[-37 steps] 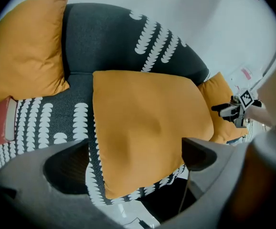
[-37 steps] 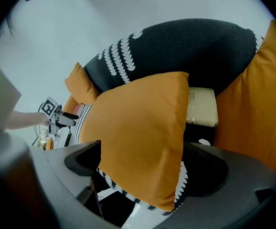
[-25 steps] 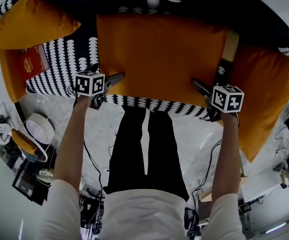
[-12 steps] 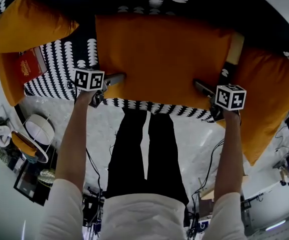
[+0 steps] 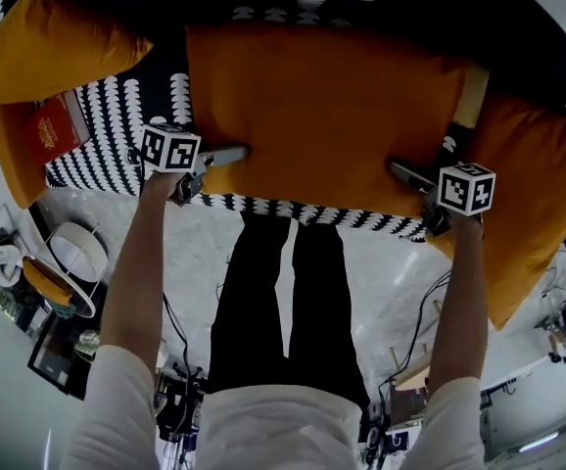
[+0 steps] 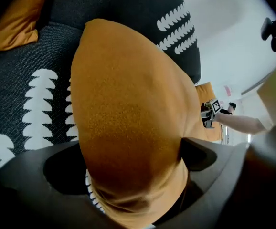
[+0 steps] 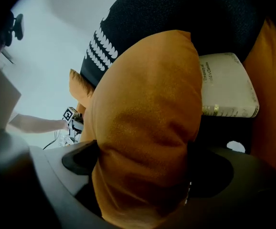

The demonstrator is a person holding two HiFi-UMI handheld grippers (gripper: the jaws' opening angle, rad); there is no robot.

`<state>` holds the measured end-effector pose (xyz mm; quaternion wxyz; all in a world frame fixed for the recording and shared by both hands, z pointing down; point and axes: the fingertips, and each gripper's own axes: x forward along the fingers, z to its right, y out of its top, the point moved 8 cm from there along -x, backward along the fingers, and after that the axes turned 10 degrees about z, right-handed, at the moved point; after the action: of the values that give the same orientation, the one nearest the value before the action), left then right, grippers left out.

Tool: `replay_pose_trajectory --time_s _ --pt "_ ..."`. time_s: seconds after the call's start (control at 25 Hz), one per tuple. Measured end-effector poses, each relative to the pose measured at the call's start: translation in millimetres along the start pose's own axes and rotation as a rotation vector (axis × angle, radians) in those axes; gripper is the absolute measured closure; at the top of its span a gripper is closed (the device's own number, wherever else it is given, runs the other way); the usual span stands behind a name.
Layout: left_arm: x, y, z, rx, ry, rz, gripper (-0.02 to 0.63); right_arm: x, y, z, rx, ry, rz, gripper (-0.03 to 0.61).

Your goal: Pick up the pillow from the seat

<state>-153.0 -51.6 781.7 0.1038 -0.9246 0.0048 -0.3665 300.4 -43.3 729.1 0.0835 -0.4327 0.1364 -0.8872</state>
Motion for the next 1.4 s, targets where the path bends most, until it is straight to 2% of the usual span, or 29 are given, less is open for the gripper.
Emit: replay_pose_trajectory --time_s 0.12,0.36,0.6,0.8,1.04,1.24,1.4 --pt "0.9 2.8 5.5 -0.003 -0.045 0.004 0.02 -1.3 -1.5 0.6 0.002 0.029 0.02 0.054" --pt "1.3 7.7 -3.1 -0.008 -0.039 0.0 0.031 9.2 4.0 1.4 0.011 0.035 0.021 0.057" --pt "-6.4 4.2 10.7 0.002 -0.023 0.03 0.127 5.3 -0.6 -4.0 -0.01 0.0 0.036 0.067" --pt "-12.5 -1.9 20.8 0.005 -0.026 0.064 0.198 -3.3 -2.6 -14.7 -0.044 -0.04 0.055 0.153" --pt "-27.6 5.4 45.8 0.04 0.015 0.106 0.262 -9.5 -0.3 -27.1 -0.087 -0.078 0.071 0.245" --pt "-30.0 -9.5 53.0 0.063 0.024 0.117 0.284 -19.5 -8.0 -31.2 -0.101 -0.071 0.072 0.271" --pt "-44.6 -17.3 74.4 0.107 0.065 0.131 0.293 -36.5 -16.3 -41.0 -0.113 -0.062 0.104 0.27"
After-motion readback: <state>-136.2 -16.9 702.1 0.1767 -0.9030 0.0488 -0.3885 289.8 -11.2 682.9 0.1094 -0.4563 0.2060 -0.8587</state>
